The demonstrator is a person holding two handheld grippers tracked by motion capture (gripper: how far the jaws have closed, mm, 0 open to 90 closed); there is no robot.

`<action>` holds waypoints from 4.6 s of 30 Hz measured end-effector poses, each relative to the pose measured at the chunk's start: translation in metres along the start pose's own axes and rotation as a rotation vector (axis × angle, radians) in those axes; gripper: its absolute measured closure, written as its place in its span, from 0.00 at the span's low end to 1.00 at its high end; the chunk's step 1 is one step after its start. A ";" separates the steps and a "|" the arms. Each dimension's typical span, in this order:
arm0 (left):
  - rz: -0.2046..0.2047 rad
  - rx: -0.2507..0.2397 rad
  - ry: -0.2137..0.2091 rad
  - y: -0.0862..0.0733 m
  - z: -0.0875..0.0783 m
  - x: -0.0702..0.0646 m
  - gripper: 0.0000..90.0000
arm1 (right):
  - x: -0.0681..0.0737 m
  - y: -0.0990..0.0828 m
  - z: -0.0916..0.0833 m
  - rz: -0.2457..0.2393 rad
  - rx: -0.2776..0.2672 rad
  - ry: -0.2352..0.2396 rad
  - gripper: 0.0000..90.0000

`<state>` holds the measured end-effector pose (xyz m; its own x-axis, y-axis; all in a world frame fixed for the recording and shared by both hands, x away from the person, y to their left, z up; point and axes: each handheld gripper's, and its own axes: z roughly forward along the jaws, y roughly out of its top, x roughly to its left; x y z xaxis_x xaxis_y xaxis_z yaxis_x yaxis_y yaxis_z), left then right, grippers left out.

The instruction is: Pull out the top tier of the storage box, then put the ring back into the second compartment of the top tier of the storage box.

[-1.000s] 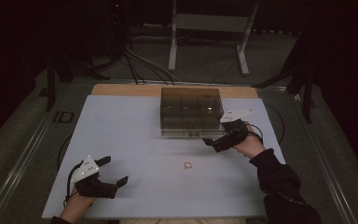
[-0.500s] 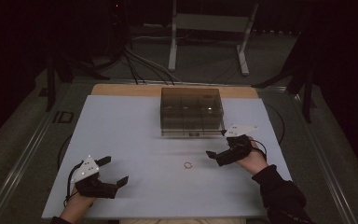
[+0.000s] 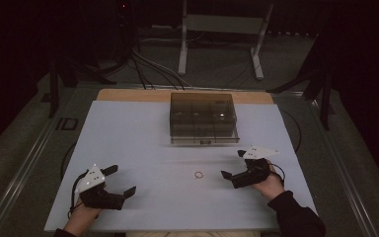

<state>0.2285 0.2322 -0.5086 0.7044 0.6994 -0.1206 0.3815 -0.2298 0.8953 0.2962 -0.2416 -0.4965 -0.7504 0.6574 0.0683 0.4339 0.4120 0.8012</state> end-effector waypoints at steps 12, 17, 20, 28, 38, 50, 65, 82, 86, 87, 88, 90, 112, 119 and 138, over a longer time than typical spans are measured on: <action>0.003 0.004 -0.019 -0.001 0.005 0.002 0.00 | 0.004 -0.025 -0.008 0.018 -0.024 -0.100 0.00; 0.003 0.001 -0.013 0.000 0.005 0.002 0.00 | 0.005 -0.033 -0.010 0.052 -0.019 -0.106 0.00; 0.004 0.001 -0.012 0.000 0.005 0.001 0.00 | 0.004 -0.034 -0.008 0.034 -0.020 -0.134 0.00; 0.013 0.005 -0.011 -0.001 0.004 -0.001 0.00 | 0.004 -0.034 -0.008 0.029 -0.027 -0.142 0.00; 0.005 -0.002 -0.015 -0.001 0.004 0.001 0.00 | 0.002 -0.034 -0.007 0.036 -0.021 -0.129 0.00; 0.002 -0.003 -0.017 -0.001 0.003 0.000 0.00 | 0.002 -0.021 -0.015 0.025 -0.069 -0.130 0.00; 0.001 -0.002 -0.017 -0.001 0.002 0.000 0.00 | 0.002 0.010 -0.029 0.011 -0.161 -0.103 0.00; 0.002 0.001 -0.020 -0.001 0.002 -0.001 0.00 | 0.012 0.041 -0.017 -0.021 -0.191 0.027 0.00; 0.005 0.004 -0.023 -0.001 0.003 -0.001 0.00 | 0.016 0.047 -0.010 -0.042 -0.182 0.067 0.00; 0.005 0.004 -0.025 -0.001 0.003 -0.001 0.00 | 0.016 0.048 -0.008 -0.046 -0.183 0.082 0.00; 0.004 0.004 -0.024 -0.001 0.003 -0.001 0.00 | 0.017 0.049 -0.007 -0.054 -0.181 0.092 0.00; 0.004 0.004 -0.023 -0.001 0.003 -0.001 0.00 | 0.017 0.051 -0.003 -0.057 -0.177 0.108 0.00; 0.007 0.000 -0.030 0.000 0.002 -0.002 0.00 | 0.024 0.049 0.042 -0.155 -0.034 0.323 0.19; 0.006 0.000 -0.034 0.000 0.003 -0.002 0.00 | 0.028 0.038 0.059 -0.180 0.043 0.315 0.44; 0.007 0.001 -0.035 -0.001 0.003 -0.001 0.00 | 0.027 0.023 0.090 -0.284 0.153 0.227 0.82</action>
<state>0.2290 0.2296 -0.5101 0.7278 0.6736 -0.1289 0.3767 -0.2356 0.8959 0.3301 -0.1580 -0.5298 -0.9348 0.3551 0.0003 0.2502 0.6580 0.7102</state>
